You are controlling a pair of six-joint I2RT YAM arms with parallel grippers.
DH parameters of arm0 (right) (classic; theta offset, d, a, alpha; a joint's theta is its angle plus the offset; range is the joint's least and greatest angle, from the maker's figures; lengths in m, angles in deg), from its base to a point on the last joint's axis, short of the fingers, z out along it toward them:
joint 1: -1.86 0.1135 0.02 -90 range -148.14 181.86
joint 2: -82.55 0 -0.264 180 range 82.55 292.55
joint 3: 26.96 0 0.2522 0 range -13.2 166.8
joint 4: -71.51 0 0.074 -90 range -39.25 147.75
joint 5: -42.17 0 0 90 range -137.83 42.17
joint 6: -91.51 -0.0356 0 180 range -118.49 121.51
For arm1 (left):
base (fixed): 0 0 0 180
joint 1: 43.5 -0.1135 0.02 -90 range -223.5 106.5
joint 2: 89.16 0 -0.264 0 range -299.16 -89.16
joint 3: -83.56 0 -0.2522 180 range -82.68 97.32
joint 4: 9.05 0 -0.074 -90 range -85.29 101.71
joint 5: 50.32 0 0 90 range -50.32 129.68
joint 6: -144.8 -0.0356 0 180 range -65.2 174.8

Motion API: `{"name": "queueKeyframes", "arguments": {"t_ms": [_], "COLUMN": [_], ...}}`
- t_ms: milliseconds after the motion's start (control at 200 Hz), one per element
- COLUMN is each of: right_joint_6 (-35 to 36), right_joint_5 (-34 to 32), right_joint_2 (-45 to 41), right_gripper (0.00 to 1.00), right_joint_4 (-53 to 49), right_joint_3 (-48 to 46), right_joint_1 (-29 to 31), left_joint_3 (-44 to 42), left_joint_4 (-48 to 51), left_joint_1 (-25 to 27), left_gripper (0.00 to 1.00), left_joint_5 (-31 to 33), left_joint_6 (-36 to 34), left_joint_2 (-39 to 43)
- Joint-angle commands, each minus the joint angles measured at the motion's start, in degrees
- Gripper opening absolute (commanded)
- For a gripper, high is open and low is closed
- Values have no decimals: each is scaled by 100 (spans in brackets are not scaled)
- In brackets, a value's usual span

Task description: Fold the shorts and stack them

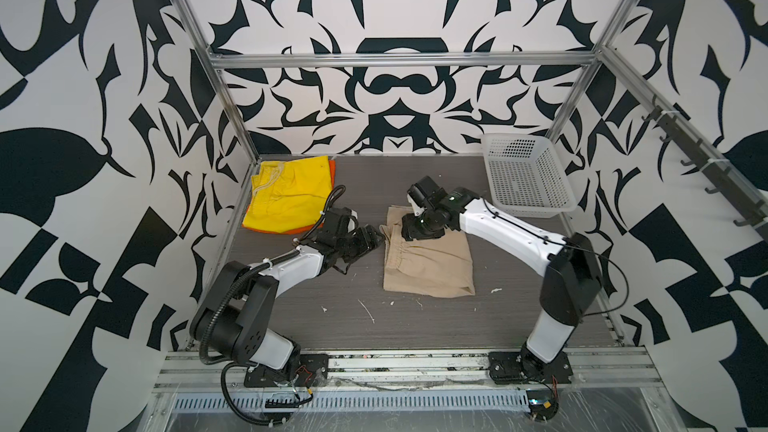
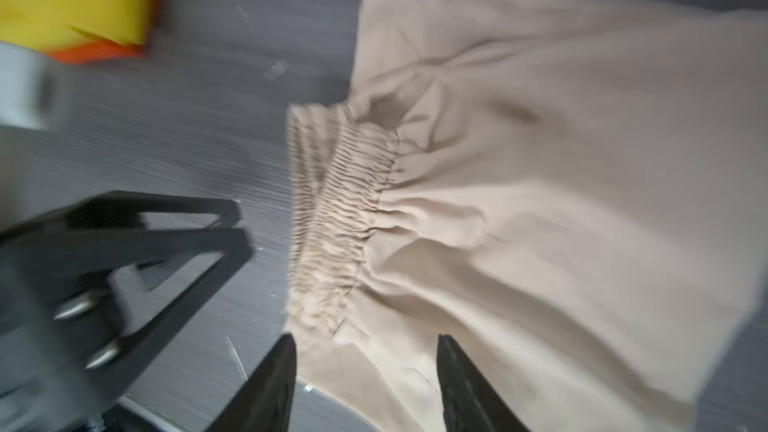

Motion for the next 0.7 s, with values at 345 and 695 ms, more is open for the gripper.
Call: {"name": "queueKeyframes", "arguments": {"t_ms": [345, 695], "right_joint_6": [-286, -544], "right_joint_5": [1017, 1373], "right_joint_2": [878, 861], "right_gripper": [30, 21], "right_joint_4": [1389, 2039], "right_joint_3": [-933, -1481], "right_joint_1": [-448, -571], "left_joint_3": [-364, -188], "left_joint_4": [-1843, -2487], "left_joint_1": [-1, 189], "left_gripper": [82, 82], "left_joint_5": [-1002, -1258], "left_joint_6": [1140, 1431], "left_joint_2": [-1227, -2249]}}
